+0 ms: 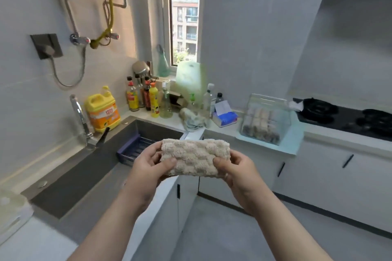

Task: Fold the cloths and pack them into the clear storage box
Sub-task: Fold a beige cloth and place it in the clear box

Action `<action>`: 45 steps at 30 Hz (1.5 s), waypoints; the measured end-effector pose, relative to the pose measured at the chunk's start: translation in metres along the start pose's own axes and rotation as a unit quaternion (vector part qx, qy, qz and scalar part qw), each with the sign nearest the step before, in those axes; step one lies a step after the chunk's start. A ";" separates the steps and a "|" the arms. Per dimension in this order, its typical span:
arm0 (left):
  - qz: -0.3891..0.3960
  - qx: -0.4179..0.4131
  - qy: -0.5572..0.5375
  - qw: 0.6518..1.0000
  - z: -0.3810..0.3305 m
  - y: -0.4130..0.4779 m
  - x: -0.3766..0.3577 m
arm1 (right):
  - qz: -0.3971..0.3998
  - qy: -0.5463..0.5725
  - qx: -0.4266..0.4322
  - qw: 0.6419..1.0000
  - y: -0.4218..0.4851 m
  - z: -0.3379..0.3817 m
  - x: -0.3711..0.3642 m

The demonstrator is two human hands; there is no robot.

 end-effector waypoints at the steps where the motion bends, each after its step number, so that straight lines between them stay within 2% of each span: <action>1: 0.015 0.002 -0.001 1.000 0.003 0.011 -0.021 | -0.011 0.001 0.000 1.000 0.001 0.008 0.020; 11: 0.143 0.027 -0.001 0.989 0.046 0.130 -0.177 | -0.162 0.023 0.033 0.986 0.062 0.046 0.172; 16: 0.145 0.038 -0.002 0.989 0.074 0.228 -0.217 | -0.252 0.037 0.069 0.965 0.140 0.053 0.220; 23: 0.182 0.052 0.003 0.982 0.097 0.351 -0.273 | -0.328 -0.031 0.088 0.940 0.238 0.080 0.265; 27: 0.191 0.065 -0.010 0.979 0.116 0.393 -0.315 | -0.335 0.142 0.087 0.927 0.277 0.088 0.294; 31: 0.167 0.068 -0.027 0.983 0.136 0.422 -0.372 | -0.350 0.366 0.046 0.861 0.322 0.078 0.333; 34: 0.170 0.082 -0.019 0.982 0.160 0.448 -0.417 | -0.345 0.400 0.026 0.849 0.355 0.077 0.371; 37: 0.202 0.074 0.028 0.976 0.178 0.476 -0.464 | -0.377 0.349 0.055 0.856 0.385 0.089 0.429; 40: 0.294 0.055 0.137 0.944 0.199 0.502 -0.509 | -0.483 0.162 0.061 0.858 0.406 0.105 0.496; 42: 0.377 0.027 0.238 0.895 0.219 0.523 -0.531 | -0.518 0.010 0.060 0.853 0.420 0.120 0.530; 44: 0.428 -0.049 0.342 0.835 0.235 0.552 -0.546 | -0.513 -0.081 0.068 0.852 0.437 0.129 0.557; 45: 0.444 -0.100 0.407 0.792 0.244 0.569 -0.553 | -0.510 -0.106 0.066 0.851 0.445 0.131 0.569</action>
Point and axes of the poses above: each hand's wrist, its own y-axis towards the middle knuckle, its own x-axis out of the back of the hand, z = x × y, the point moved 7 cm from there along y, towards the middle knuckle, and after that the axes turned 5 degrees about y, right-handed, at the moved point
